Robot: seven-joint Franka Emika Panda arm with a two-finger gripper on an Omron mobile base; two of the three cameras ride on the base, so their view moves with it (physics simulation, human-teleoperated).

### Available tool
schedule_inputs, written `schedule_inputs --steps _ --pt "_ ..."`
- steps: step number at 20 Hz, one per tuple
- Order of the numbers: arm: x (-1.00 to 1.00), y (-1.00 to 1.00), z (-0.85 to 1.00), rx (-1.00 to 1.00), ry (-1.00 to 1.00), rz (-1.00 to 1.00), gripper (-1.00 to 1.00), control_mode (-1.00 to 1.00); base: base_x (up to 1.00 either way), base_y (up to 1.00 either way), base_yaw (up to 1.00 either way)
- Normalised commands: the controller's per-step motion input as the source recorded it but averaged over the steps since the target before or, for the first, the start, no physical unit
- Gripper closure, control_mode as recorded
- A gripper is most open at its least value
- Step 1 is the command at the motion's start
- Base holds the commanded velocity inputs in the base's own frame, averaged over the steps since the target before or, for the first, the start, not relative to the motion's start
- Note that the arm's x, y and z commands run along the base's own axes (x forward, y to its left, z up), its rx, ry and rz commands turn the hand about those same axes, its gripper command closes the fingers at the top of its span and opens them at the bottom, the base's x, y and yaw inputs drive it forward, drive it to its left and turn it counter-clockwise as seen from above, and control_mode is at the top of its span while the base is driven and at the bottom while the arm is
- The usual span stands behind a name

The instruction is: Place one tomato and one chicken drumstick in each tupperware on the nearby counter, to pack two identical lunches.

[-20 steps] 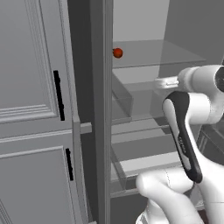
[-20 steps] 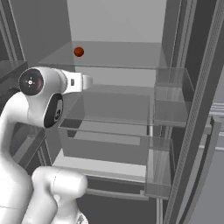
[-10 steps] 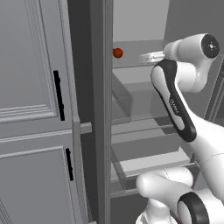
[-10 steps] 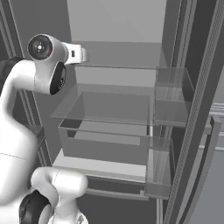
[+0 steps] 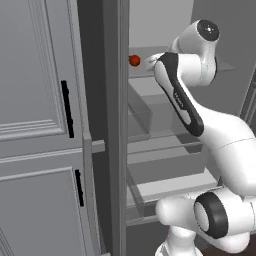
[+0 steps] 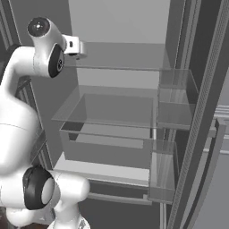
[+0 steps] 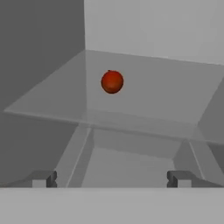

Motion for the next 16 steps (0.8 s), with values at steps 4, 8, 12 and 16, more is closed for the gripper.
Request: schedule_inputs --steps 4,8,12,16 --pt "0.56 0.10 -0.16 0.00 0.03 0.00 -1.00 -1.00 0.00 0.00 0.00" --pt "0.52 0.13 -0.28 0.01 0.00 0.00 -1.00 -1.00 0.00 0.00 0.00" --pt "0.70 0.09 -0.27 0.08 0.04 0.00 -1.00 -1.00 0.00 0.00 0.00" --pt "0.75 0.12 -0.11 0.06 0.09 0.00 -1.00 -1.00 0.00 0.00 0.00"
